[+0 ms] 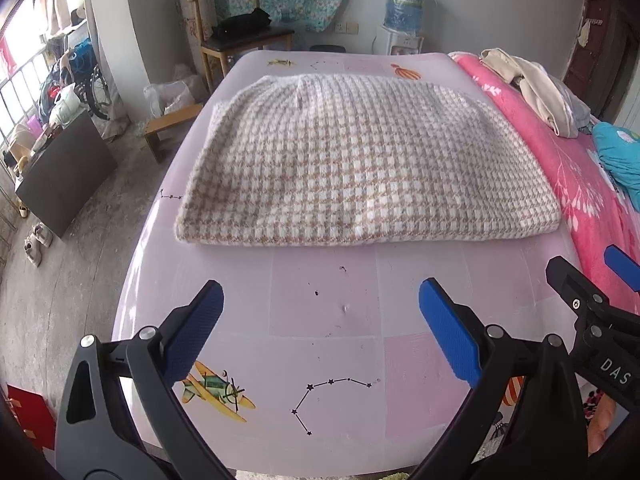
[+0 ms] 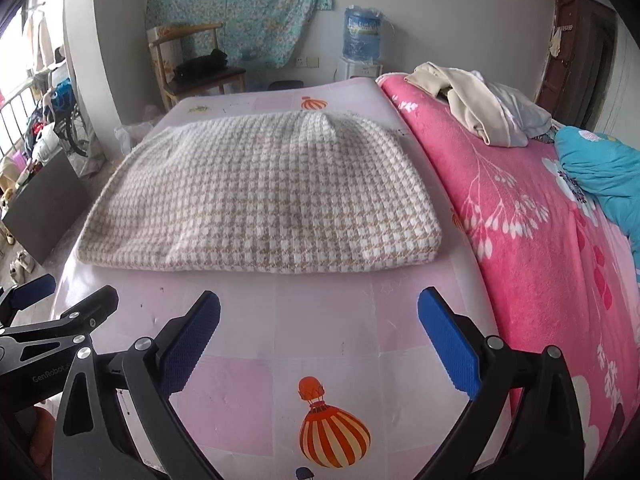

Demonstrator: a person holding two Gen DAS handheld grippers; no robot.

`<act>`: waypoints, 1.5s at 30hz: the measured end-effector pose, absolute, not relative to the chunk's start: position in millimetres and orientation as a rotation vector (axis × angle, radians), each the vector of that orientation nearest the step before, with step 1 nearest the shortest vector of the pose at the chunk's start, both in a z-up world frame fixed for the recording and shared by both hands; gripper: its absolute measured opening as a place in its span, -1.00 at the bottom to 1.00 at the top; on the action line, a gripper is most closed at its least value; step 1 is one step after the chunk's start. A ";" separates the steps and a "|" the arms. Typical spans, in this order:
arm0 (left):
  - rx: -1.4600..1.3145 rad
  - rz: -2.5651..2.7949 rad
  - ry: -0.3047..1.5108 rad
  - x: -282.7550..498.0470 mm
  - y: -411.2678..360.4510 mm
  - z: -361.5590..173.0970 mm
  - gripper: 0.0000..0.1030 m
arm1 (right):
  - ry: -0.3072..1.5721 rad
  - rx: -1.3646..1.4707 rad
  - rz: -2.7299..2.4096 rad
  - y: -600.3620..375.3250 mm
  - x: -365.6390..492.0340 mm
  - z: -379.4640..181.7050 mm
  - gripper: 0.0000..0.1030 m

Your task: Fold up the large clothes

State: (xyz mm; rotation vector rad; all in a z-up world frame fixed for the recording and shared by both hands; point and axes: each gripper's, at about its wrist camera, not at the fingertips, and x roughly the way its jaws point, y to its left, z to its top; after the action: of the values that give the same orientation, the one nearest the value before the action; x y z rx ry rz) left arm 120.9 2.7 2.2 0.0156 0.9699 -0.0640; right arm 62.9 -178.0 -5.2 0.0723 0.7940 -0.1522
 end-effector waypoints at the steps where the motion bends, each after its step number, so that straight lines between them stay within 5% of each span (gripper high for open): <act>1: 0.016 -0.063 0.977 121.5 2.2 0.4 0.84 | 0.806 0.074 -0.150 -177.1 63.9 -7.9 0.87; 45: 0.028 -0.074 0.990 122.6 -1.8 1.8 0.84 | 0.833 0.059 -0.173 -179.5 63.9 -8.1 0.87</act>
State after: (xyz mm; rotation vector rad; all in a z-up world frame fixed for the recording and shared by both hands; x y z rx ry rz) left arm 122.6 -1.8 1.8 0.0280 0.9897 -0.0741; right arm 63.9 -179.5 -8.1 0.0588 0.8332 -0.1726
